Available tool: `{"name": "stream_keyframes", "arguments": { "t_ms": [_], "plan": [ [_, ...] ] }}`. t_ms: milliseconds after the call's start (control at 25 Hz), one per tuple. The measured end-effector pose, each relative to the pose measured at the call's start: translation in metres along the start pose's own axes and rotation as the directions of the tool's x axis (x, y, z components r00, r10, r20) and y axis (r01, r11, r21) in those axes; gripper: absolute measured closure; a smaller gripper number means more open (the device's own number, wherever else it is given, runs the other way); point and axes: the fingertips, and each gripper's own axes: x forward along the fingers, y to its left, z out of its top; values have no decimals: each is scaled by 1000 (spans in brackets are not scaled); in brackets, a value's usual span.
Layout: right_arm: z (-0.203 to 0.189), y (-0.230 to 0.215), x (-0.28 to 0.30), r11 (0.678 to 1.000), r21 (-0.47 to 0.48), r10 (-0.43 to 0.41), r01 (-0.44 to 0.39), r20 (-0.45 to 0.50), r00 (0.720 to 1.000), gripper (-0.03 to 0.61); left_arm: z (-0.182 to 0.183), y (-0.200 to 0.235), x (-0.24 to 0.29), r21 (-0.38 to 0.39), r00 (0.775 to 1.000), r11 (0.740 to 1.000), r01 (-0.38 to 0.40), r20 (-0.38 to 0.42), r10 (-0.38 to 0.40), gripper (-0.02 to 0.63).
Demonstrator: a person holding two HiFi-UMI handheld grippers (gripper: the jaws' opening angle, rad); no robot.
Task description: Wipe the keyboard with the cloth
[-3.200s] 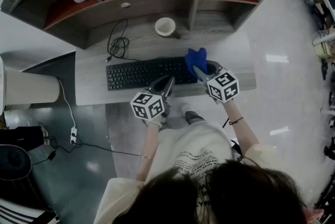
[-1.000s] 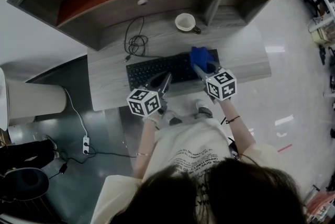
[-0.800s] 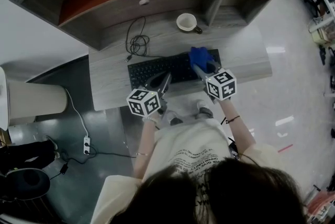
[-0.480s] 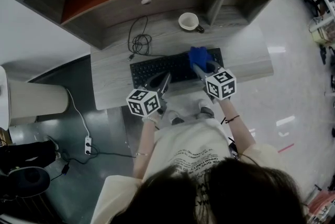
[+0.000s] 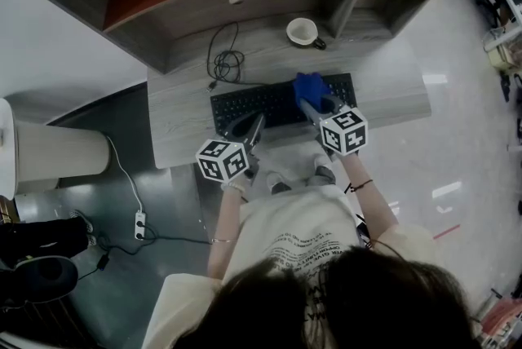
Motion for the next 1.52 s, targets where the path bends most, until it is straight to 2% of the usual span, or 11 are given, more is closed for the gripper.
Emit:
{"name": "stream_keyframes", "arguments": {
  "t_ms": [840, 1520],
  "plan": [
    [-1, 26, 22, 1000, 6, 4, -4, 0, 1000, 520, 5, 24, -26, -4, 1000, 1000, -10, 17, 10, 626],
    [2, 55, 48, 998, -1, 55, -55, -3, 998, 520, 5, 44, -49, -17, 998, 998, -56, 36, 56, 626]
  ]
}}
